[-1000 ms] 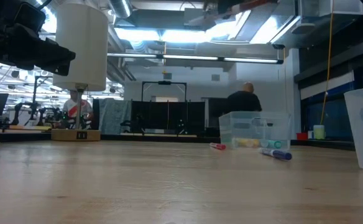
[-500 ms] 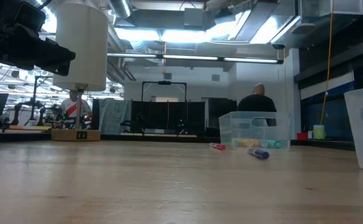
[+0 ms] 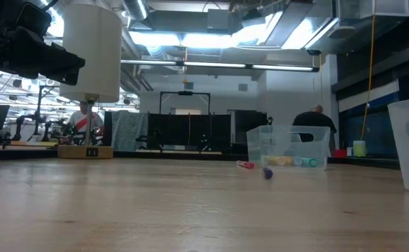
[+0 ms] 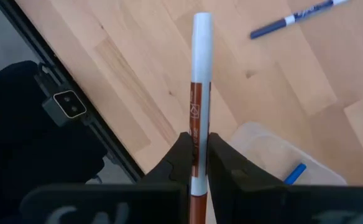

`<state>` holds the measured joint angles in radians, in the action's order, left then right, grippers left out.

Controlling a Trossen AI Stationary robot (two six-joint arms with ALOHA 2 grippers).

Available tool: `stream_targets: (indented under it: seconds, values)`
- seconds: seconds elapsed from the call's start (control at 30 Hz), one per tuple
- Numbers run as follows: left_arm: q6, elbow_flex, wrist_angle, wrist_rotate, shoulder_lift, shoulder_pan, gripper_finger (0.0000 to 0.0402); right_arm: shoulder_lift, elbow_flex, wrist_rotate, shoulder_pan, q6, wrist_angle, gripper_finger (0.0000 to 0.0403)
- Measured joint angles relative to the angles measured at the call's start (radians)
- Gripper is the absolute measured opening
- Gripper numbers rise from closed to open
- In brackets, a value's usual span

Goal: Pick & Place Markers
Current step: Put the brown marker pen into the bottom transparent bin

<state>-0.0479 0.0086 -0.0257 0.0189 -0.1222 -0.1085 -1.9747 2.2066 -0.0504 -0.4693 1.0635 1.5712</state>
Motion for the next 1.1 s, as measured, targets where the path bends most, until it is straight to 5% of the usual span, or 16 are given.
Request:
stream_targets:
  seconds: [1.1]
  values:
    - [0.0, 0.0, 0.0, 0.0, 0.0, 0.0, 0.007, 0.002, -0.034, -0.093, -0.213, 0.362, -0.002, 0.0029]
